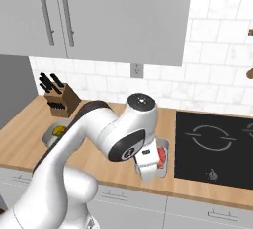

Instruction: Take the meat container that has the steak and place it on the second highest rack of the freezer. Then take the vegetable container that has the cucumber and lemon and place it on the highest rack of the freezer.

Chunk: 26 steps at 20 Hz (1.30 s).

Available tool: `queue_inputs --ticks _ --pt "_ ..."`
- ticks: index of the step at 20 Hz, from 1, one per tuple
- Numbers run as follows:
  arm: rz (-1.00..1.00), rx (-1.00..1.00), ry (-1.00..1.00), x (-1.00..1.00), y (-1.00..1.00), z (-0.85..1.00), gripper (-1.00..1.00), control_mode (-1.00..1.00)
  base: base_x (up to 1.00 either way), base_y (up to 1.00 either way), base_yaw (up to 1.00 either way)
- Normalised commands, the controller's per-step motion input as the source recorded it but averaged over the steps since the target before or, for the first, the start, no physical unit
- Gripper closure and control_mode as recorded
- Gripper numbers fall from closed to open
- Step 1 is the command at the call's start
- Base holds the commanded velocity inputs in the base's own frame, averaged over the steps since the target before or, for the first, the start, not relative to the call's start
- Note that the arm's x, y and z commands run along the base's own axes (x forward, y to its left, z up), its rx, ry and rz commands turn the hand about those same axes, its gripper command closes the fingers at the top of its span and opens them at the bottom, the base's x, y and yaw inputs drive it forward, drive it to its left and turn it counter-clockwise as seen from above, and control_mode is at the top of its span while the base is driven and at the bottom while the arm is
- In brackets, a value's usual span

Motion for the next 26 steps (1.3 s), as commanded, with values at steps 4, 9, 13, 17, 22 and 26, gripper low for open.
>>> queue_inputs --ticks 4,9,13,17,22,26 --pt "-0.39 0.02 0.03 0.42 -0.25 -0.77 -1.0 -1.0 0.0 0.0 0.0" --pt "-0.08 0.0 0.09 0.91 -0.05 -0.79 -1.0 -1.0 0.0 0.0 0.0" --pt "0.0 0.06 0.1 0.97 -0.02 -0.55 -1.0 -1.0 0.0 0.0 0.0" --pt "0.0 0.08 0.12 0.69 -0.27 -0.36 -1.0 -1.0 0.0 0.0 0.0" --pt "0.0 0.03 0.01 0.15 -0.21 -0.23 -1.0 -1.0 0.0 0.0 0.0" --pt "0.0 0.0 0.0 0.0 0.0 -0.33 -1.0 -1.0 0.0 0.0 0.0"
